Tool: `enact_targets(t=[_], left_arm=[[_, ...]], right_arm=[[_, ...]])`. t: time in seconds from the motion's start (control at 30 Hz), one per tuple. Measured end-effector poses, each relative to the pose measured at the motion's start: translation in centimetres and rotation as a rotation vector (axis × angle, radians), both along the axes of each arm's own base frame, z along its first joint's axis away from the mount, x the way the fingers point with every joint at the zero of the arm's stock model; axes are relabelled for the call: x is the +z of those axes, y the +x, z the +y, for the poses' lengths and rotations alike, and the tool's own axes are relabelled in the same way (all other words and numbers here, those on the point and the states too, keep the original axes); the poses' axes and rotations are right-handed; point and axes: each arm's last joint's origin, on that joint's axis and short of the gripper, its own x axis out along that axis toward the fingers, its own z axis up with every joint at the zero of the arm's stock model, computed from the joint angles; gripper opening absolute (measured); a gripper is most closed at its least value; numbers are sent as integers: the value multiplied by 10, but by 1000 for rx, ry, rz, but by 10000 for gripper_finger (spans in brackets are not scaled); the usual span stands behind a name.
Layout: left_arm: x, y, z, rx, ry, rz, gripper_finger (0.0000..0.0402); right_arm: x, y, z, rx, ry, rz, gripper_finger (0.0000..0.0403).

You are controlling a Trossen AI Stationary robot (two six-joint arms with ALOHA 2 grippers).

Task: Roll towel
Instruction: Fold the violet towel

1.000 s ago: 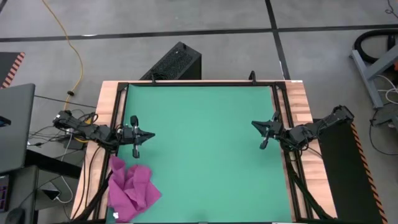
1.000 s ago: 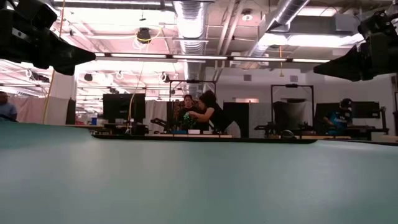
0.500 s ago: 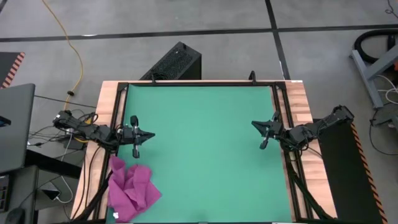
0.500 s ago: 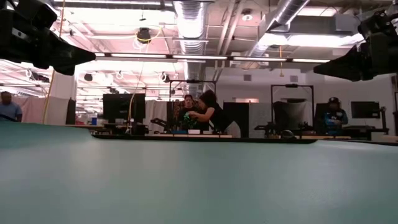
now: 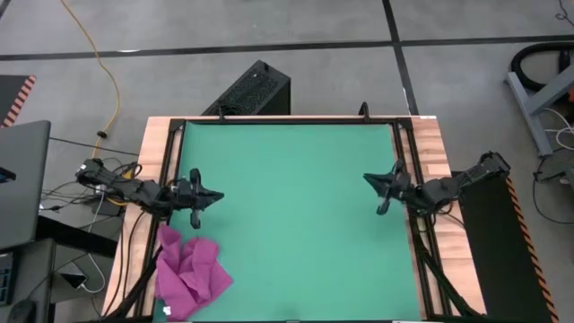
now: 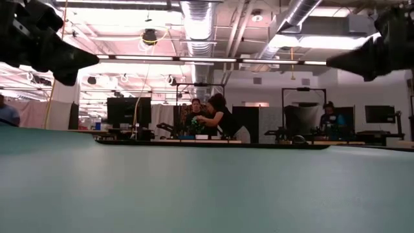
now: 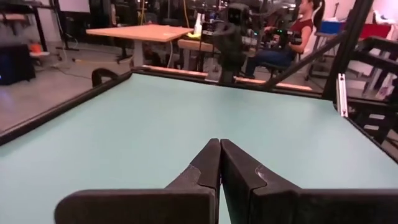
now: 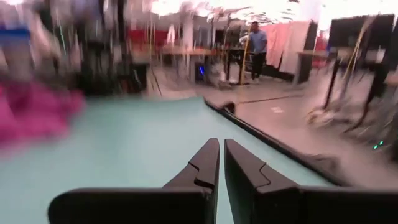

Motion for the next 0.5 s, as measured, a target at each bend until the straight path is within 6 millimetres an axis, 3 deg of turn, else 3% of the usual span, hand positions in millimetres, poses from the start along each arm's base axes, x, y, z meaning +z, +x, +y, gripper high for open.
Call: enact_targets(t=[0.17,0.27,0.5], left_arm=[[3,0,0,-3,-84,-40,3],[6,1,-3,-88,-93,-68,14],[43,2,-10,-311,-197,-213,49]], right_arm=[[10,-1,0,13,79,-102,47],[13,-1,0,33,99,-122,47],[13,-1,0,32,74,-107,47]])
